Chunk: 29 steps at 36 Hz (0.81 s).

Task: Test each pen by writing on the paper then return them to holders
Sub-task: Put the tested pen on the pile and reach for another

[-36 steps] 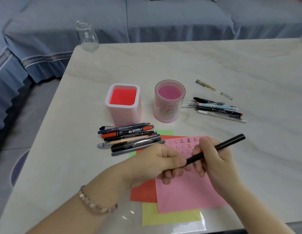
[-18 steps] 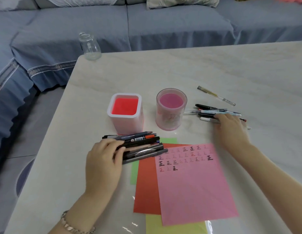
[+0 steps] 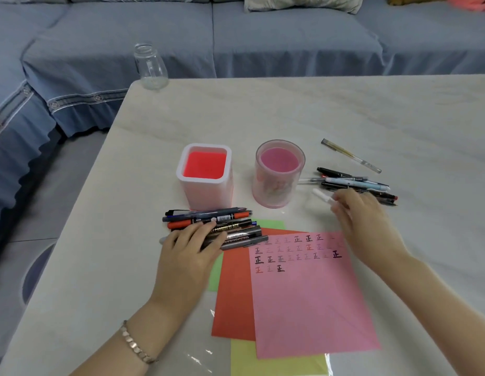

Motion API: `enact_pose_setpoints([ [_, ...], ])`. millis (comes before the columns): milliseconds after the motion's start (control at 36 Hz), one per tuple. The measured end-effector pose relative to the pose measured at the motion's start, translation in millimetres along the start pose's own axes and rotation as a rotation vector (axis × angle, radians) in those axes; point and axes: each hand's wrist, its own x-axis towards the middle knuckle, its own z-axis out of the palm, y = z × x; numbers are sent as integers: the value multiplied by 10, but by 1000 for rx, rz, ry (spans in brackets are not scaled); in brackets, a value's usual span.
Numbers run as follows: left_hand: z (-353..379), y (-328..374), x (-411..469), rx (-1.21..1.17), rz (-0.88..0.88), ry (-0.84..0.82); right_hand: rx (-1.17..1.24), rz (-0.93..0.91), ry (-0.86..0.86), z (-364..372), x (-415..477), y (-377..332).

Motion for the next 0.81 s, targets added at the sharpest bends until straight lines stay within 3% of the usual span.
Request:
enact_pose_setpoints([
  [111, -6, 24, 12, -10, -53, 7, 158, -42, -59, -153, -174, -301],
  [250, -167, 253, 123, -334, -55, 1, 252, -155, -185, -180, -312, -527],
  [333, -344, 447, 225, -475, 52, -64, 327, -241, -289, -169, -366, -617],
  [444, -389, 595, 309, -385, 233, -107, 309, -361, -307, -166, -406, -711],
  [583, -335, 587, 260, -384, 72, -126, 178, -23, -268, -368, -346, -707],
  [694, -434, 619, 219, -630, -120, -229, 860, 402, -181, -464, -301, -628],
  [750, -466, 660, 207, -748, -241, -291, 1121, 494, -206, -458, -319, -655],
  [806, -475, 699, 198, -816, -251, -274, 1187, 489, -297, -386, -351, -757],
])
